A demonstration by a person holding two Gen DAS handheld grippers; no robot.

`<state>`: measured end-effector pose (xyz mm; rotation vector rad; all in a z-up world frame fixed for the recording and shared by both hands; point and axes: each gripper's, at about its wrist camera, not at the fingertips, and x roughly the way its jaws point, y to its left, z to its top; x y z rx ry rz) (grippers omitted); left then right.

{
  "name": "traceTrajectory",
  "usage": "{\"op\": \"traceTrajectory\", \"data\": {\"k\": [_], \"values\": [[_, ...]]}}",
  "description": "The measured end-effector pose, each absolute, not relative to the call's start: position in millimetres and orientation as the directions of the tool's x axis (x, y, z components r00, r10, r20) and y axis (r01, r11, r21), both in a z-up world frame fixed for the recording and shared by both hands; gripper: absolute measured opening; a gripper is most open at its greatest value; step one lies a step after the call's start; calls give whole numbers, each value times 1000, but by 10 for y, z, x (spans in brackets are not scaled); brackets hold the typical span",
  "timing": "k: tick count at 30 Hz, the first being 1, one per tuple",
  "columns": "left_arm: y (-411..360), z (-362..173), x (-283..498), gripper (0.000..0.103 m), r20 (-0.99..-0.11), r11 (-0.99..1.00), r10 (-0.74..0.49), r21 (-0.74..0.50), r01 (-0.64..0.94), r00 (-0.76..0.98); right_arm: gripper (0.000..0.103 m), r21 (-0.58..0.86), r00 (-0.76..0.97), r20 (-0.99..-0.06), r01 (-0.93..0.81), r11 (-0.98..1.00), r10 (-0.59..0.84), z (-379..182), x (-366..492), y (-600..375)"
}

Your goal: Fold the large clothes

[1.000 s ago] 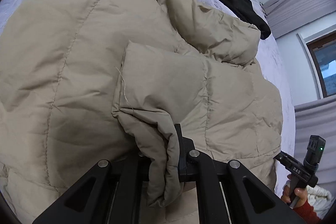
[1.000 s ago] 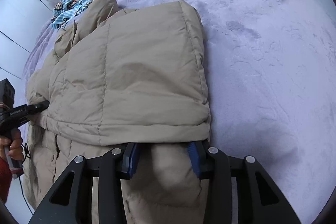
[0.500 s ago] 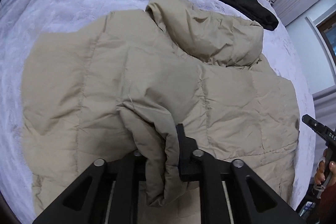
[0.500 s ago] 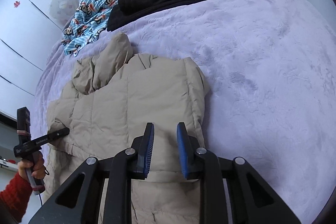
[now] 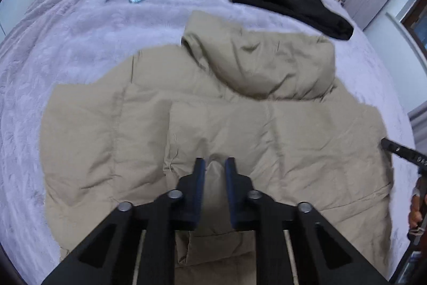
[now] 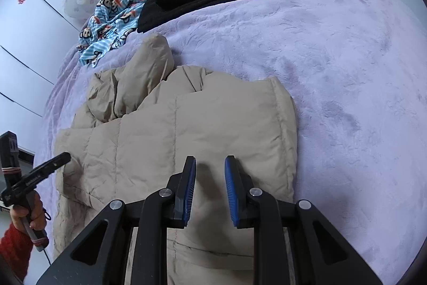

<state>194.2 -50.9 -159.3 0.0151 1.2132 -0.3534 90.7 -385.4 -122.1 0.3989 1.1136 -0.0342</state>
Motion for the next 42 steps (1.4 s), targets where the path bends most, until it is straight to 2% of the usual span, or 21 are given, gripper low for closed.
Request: {"op": "traceTrajectory", "data": {"k": [5, 7, 11, 15, 19, 27, 33, 34, 35, 36, 37, 39, 42], "values": [[-393, -1863, 1931, 13, -899, 938, -329, -276, 211, 287, 21, 287, 422, -894, 280, 916, 151, -1548, 841, -4036], [-393, -1874, 1932, 13, -899, 938, -331, -280, 206, 287, 19, 290, 431, -890, 290, 912, 146, -1640, 810, -4099], [-452, -1785, 1901, 13, -911, 950, -278, -214, 226, 304, 19, 300, 434, -890, 326, 897, 140, -1618, 778, -4141], [-390, -1634, 1777, 14, -918, 970, -192, -125, 208, 347, 19, 181, 416, -909, 316, 931, 36, -1447, 634, -4065], [-169, -1510, 1611, 14, -926, 980, -143, -84, 179, 349, 24, 37, 384, -919, 320, 947, -94, -1292, 358, -3971], [-61, -1321, 1124, 14, -947, 986, -90, -41, 159, 310, 26, 235, 398, -914, 367, 900, 76, -1114, -150, -3886], [-102, -1260, 804, 14, -948, 992, -86, -52, 118, 307, 44, 333, 370, -910, 381, 862, 188, -1142, -415, -3701], [-119, -1258, 760, 16, -949, 992, -78, -44, 118, 305, 47, 339, 364, -910, 378, 862, 198, -1152, -436, -3664], [-135, -1253, 706, 43, -950, 992, -71, -35, 121, 305, 48, 344, 359, -910, 375, 861, 208, -1159, -473, -3618], [-143, -1238, 658, 65, -949, 992, -71, -35, 121, 307, 48, 349, 352, -910, 372, 860, 218, -1167, -511, -3584], [-136, -1204, 602, 93, -942, 993, -73, -39, 112, 326, 48, 352, 347, -911, 369, 860, 224, -1168, -532, -3557], [-122, -1120, 486, 94, -925, 992, -89, -50, 112, 370, 48, 358, 340, -911, 371, 857, 233, -1169, -594, -3517], [-127, -1121, 380, 95, -937, 992, -81, -43, 118, 340, 49, 370, 335, -909, 386, 845, 246, -1147, -713, -3472]]}}
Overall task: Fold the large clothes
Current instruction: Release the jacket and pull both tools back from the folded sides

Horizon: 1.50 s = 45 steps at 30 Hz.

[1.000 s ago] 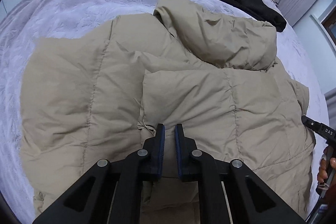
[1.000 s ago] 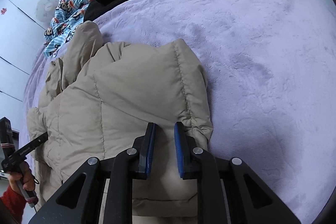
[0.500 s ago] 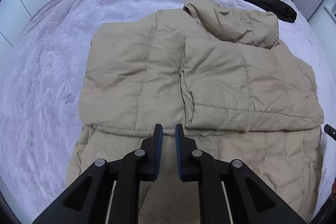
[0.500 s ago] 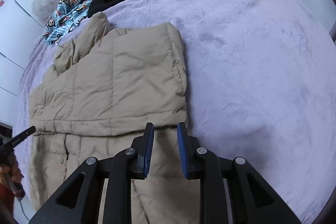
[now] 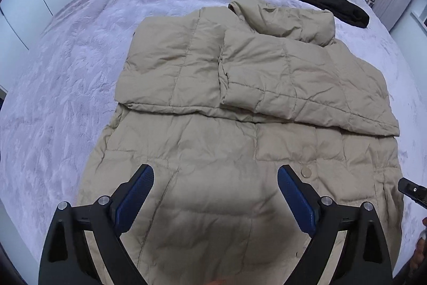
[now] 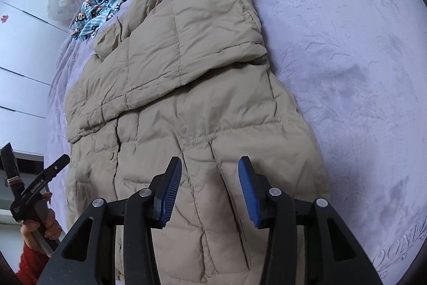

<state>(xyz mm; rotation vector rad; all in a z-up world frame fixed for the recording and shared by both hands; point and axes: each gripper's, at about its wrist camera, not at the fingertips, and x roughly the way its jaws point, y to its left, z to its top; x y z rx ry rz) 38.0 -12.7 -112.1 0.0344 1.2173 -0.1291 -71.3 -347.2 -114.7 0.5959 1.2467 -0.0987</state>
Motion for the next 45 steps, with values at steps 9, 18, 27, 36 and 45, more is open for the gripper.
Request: {"op": "traceTrajectory", "data": {"k": [9, 18, 27, 36, 45], "values": [[159, -1074, -34, 103, -959, 992, -78, -46, 120, 273, 71, 408, 349, -898, 439, 800, 267, -1049, -1116, -3198], [601, -952, -450, 103, -969, 991, -63, -32, 130, 239, 82, 477, 388, -868, 482, 735, 310, -864, -1499, -2674], [899, -940, -722, 103, -973, 987, -81, -49, 152, 215, 103, 548, 414, -830, 477, 687, 374, -702, -1809, -2257], [891, -909, -969, 103, -974, 991, -85, -61, 121, 209, 103, 596, 403, -803, 517, 615, 439, -695, -2028, -2285], [1113, -1196, -1235, 103, -986, 990, -122, -128, -54, 113, 103, 594, 397, -805, 561, 577, 442, -776, -2314, -2718]]}}
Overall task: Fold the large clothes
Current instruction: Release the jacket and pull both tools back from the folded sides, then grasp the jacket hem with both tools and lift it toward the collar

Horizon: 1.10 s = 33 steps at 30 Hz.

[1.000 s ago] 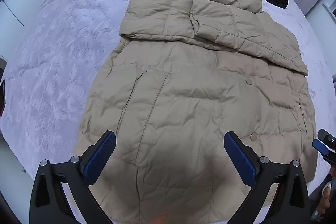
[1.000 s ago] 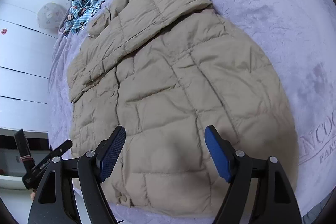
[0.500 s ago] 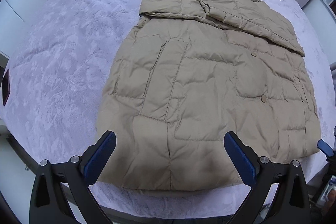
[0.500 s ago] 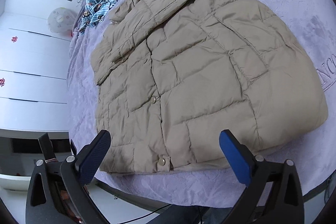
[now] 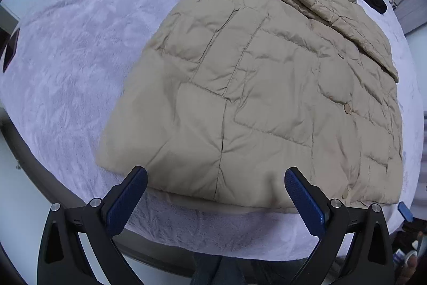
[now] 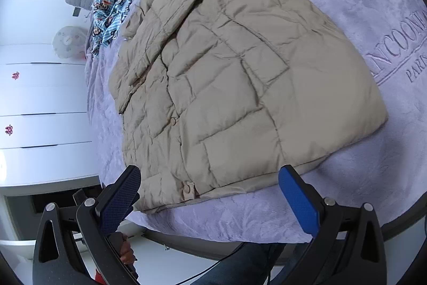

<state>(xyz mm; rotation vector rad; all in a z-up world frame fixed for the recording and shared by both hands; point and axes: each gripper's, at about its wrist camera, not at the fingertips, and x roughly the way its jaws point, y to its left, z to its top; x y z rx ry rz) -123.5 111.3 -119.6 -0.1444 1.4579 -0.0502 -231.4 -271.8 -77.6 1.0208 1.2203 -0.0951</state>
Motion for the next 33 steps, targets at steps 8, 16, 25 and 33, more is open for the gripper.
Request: {"op": "traceTrajectory", "data": {"k": [8, 16, 25, 33], "values": [[1324, -1292, -1377, 103, -969, 959, -216, -233, -160, 116, 103, 608, 406, -783, 659, 443, 471, -1130, -2568, -3005], [1497, -1417, -1413, 103, -909, 888, -400, -416, -197, 117, 103, 596, 422, -792, 693, 407, 442, -1318, -2694, -3101], [1599, -1728, -1362, 103, -858, 825, -507, -510, -244, 78, 102, 665, 526, -717, 711, 226, 456, -1607, -2736, -3174], [1456, -1705, -1034, 26, -849, 825, -520, -527, -203, 92, 93, 698, 570, -680, 696, 167, 461, -1674, -2546, -3097]]}}
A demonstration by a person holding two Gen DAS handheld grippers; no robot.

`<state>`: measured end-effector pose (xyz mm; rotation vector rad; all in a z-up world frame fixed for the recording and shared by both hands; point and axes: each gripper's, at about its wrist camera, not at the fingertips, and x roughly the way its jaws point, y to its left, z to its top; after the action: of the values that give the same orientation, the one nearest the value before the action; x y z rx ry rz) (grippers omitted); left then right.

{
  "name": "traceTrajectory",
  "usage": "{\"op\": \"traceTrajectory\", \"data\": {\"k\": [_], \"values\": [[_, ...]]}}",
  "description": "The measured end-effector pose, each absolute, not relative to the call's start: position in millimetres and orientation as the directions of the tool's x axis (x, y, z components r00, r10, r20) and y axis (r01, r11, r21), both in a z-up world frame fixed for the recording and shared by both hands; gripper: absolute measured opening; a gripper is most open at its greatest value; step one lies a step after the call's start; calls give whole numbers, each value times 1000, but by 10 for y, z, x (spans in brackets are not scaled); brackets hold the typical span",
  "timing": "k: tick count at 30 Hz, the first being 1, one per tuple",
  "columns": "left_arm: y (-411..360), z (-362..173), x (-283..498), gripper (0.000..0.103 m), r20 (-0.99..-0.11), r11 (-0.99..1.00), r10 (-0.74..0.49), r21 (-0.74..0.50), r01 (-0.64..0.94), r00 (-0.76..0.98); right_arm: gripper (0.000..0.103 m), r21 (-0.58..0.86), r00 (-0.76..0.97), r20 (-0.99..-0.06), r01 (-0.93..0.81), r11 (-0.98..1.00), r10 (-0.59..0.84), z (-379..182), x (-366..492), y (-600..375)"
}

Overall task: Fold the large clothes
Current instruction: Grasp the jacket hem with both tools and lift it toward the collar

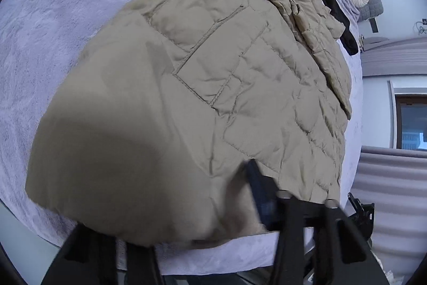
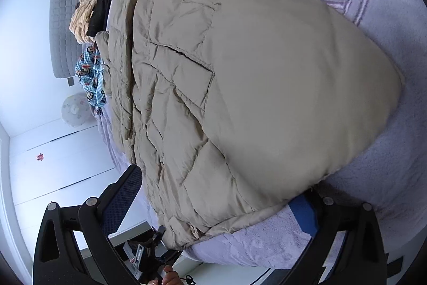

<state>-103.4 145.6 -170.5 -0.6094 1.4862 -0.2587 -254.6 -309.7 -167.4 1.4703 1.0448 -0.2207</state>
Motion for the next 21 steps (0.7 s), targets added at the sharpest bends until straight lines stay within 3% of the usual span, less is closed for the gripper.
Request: {"op": "traceTrajectory", "data": {"k": [1, 2, 4, 6, 21], "values": [[1467, -1700, -1018, 16, -846, 823, -526, -533, -196, 91, 78, 692, 570, -683, 706, 154, 457, -1685, -2562, -3100], [1485, -1680, -1013, 16, -841, 818, -532, -541, -193, 99, 70, 681, 564, -689, 718, 142, 455, -1700, -2579, -3104], [1524, -1595, -1012, 16, -831, 813, -542, -556, -174, 122, 35, 660, 551, -702, 741, 122, 451, -1739, -2631, -3121], [1548, -1490, -1011, 16, -824, 812, -548, -565, -144, 142, 17, 652, 545, -714, 746, 136, 439, -1733, -2677, -3125], [1450, -652, -510, 16, -785, 823, -564, -560, 95, 257, 11, 686, 601, -727, 622, 378, 331, -996, -2332, -3165]]}}
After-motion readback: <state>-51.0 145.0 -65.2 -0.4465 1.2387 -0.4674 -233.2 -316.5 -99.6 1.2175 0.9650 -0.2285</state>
